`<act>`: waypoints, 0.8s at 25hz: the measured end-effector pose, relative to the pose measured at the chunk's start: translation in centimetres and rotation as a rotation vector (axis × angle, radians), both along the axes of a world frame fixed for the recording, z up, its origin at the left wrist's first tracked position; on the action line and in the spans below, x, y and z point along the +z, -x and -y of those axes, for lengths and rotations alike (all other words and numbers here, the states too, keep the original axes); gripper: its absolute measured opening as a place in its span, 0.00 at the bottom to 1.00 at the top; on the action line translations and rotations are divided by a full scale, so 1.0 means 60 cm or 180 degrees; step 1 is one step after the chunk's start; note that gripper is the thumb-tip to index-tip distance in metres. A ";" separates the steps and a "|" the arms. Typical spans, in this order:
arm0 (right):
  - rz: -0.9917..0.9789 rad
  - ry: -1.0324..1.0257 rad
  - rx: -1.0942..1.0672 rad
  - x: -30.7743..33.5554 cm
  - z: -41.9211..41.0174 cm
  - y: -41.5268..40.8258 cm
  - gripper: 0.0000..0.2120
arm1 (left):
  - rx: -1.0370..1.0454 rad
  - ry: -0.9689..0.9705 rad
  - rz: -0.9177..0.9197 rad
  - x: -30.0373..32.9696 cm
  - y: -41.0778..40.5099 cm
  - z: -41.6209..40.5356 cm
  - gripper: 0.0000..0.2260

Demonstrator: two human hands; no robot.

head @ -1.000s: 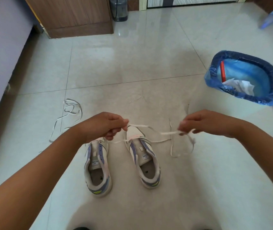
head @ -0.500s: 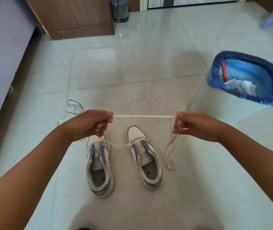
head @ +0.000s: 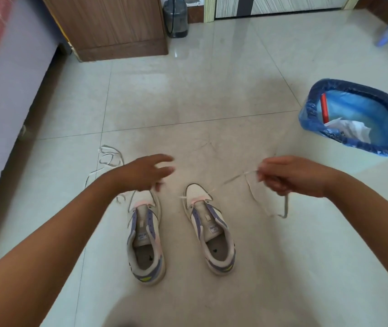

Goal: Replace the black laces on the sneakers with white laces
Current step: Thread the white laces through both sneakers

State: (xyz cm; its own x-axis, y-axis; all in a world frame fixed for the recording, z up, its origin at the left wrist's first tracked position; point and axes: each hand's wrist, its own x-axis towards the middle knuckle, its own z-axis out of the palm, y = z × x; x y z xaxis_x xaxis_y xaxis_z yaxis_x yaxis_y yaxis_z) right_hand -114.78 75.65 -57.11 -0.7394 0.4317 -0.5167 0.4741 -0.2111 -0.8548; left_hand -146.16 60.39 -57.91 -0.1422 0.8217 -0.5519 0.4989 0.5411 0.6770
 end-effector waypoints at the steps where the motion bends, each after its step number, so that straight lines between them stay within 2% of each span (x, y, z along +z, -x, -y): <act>1: 0.0103 -0.0326 0.0462 0.010 0.018 0.035 0.12 | -0.0346 -0.0125 0.0308 0.015 -0.039 -0.017 0.12; 2: 0.0114 -0.0560 0.0717 0.018 0.035 0.066 0.11 | -0.0635 -0.0228 0.0539 0.027 -0.075 -0.031 0.10; 4: 0.0088 -0.0880 0.0784 0.024 0.054 0.104 0.10 | -0.0855 -0.0274 0.0756 0.032 -0.115 -0.043 0.09; 8: 0.0195 -0.1080 0.0482 0.008 0.050 0.074 0.10 | -0.0636 -0.0033 0.0700 0.013 -0.090 -0.027 0.13; 12: 0.0199 -0.0735 0.0191 -0.004 0.021 -0.008 0.11 | -0.0006 -0.0047 0.0477 -0.015 -0.017 -0.005 0.15; 15: 0.0234 -0.0549 0.0073 -0.015 0.003 -0.064 0.13 | 0.0702 -0.0127 0.0275 -0.037 0.032 0.010 0.14; 20: 0.0272 0.0085 -0.0477 -0.069 -0.002 -0.122 0.14 | 0.1597 -0.0175 0.0126 -0.065 0.075 0.014 0.14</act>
